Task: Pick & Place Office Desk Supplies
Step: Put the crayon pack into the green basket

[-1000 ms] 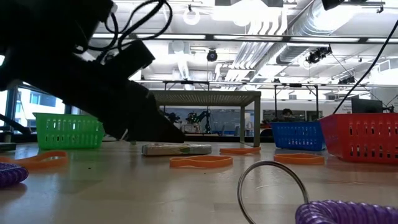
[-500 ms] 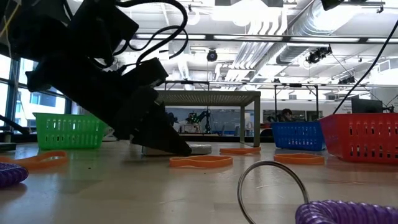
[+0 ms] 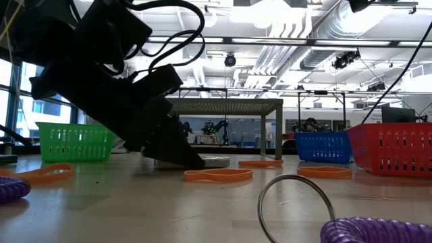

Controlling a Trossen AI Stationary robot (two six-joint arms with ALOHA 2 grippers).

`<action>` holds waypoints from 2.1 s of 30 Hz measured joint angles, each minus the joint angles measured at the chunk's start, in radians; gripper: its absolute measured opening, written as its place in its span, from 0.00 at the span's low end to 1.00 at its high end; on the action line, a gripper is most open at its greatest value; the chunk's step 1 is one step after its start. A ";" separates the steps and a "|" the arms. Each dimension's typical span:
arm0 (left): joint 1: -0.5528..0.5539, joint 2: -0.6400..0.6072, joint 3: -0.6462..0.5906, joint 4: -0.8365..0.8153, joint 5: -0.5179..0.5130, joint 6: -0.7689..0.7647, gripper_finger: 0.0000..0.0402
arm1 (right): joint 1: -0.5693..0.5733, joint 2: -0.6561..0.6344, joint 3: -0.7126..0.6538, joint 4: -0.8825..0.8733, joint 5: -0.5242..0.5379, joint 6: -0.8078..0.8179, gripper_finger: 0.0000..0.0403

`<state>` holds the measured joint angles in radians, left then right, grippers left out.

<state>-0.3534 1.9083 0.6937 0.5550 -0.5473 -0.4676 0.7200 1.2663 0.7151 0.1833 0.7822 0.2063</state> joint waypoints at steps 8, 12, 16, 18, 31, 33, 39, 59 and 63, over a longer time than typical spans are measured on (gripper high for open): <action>0.000 -0.001 -0.001 -0.004 0.010 0.006 0.39 | 0.000 0.000 0.000 -0.010 0.000 0.011 0.56; 0.005 -0.021 -0.002 -0.022 0.026 0.026 0.36 | 0.000 0.000 0.000 -0.011 0.000 0.010 0.56; 0.004 -0.061 -0.005 -0.052 0.040 0.091 0.36 | 0.000 0.000 0.000 -0.014 0.000 0.009 0.56; 0.003 -0.099 -0.006 -0.094 0.045 0.100 0.36 | 0.000 0.000 0.000 -0.014 0.000 0.008 0.56; -0.032 -0.522 0.055 -0.768 0.038 -0.016 0.36 | 0.000 0.000 0.000 -0.036 0.000 0.008 0.56; -0.029 -0.589 0.078 -0.915 0.008 -0.201 0.36 | -0.002 0.000 0.000 -0.037 0.002 0.003 0.56; -0.029 -0.729 0.092 -1.247 -0.013 -0.604 0.35 | -0.010 0.000 0.000 -0.038 0.001 0.004 0.56; 0.006 -0.693 0.088 -1.654 0.018 -1.254 0.34 | -0.009 0.000 0.000 -0.053 -0.007 0.007 0.56; 0.011 -0.652 0.088 -1.660 0.020 -1.266 0.34 | -0.009 0.000 0.000 -0.053 -0.031 0.008 0.56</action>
<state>-0.3429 1.2563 0.7815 -1.1051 -0.5269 -1.7333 0.7109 1.2663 0.7151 0.1307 0.7513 0.2138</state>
